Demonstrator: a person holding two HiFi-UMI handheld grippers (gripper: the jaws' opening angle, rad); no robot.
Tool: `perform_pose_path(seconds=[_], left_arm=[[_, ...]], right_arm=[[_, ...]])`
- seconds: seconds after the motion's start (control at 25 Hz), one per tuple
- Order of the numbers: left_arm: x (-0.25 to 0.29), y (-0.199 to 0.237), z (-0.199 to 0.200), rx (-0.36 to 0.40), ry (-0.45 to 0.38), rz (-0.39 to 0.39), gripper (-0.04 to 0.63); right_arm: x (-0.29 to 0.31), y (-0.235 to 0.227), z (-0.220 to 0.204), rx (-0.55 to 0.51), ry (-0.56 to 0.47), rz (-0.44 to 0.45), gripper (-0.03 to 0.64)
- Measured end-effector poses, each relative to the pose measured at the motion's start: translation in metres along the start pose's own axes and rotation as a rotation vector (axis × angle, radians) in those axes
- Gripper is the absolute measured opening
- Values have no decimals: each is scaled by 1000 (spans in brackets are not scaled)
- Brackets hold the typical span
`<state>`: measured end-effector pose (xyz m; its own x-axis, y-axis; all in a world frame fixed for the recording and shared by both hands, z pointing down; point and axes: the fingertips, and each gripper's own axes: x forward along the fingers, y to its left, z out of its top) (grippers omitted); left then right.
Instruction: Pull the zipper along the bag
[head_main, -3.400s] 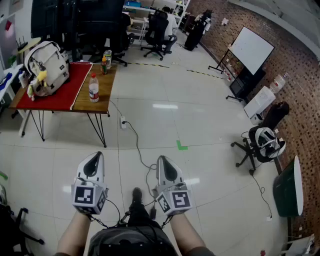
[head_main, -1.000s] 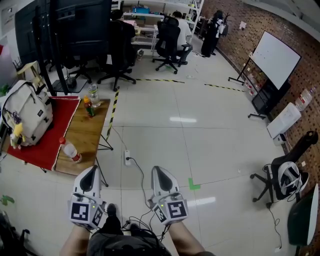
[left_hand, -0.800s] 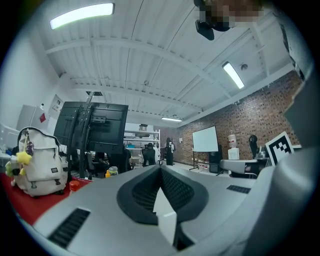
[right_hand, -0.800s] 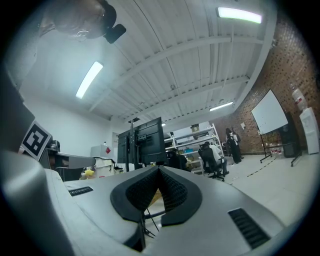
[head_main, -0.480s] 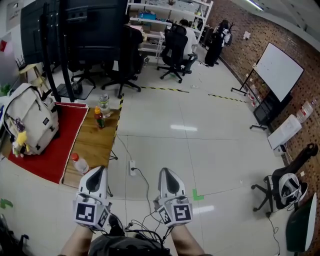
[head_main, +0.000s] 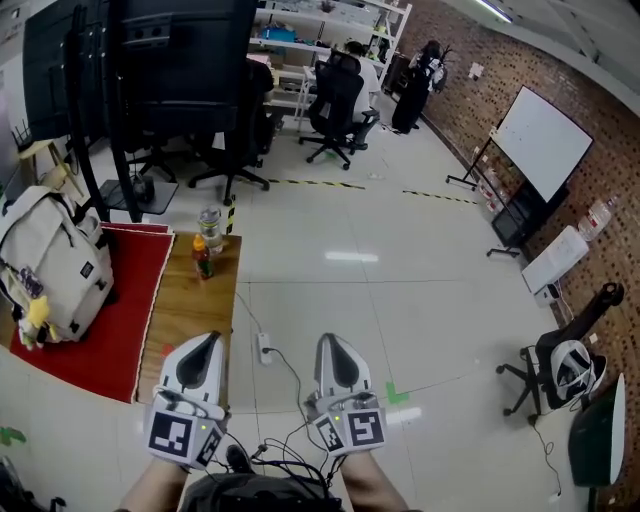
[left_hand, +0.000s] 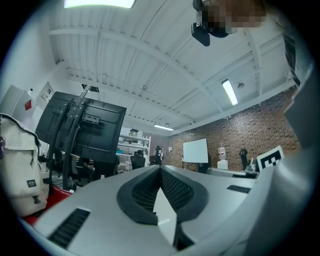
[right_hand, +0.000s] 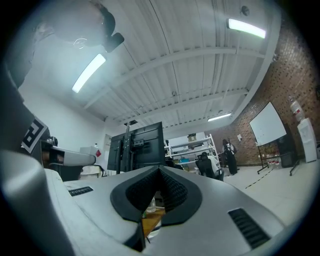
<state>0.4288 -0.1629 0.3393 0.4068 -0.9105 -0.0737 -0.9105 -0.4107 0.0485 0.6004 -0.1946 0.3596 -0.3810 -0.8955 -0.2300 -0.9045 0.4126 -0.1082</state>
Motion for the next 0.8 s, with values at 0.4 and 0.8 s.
perform_pose_path(seconds=[0.4,0.8], left_arm=[[20,32,-9,-13,-3,-54,26],[45,15,3,22,15,22,26]], right_arm=[[35,25,-3,-18,-19,-8,8],[45,-18,-3,68,-7,40,8]])
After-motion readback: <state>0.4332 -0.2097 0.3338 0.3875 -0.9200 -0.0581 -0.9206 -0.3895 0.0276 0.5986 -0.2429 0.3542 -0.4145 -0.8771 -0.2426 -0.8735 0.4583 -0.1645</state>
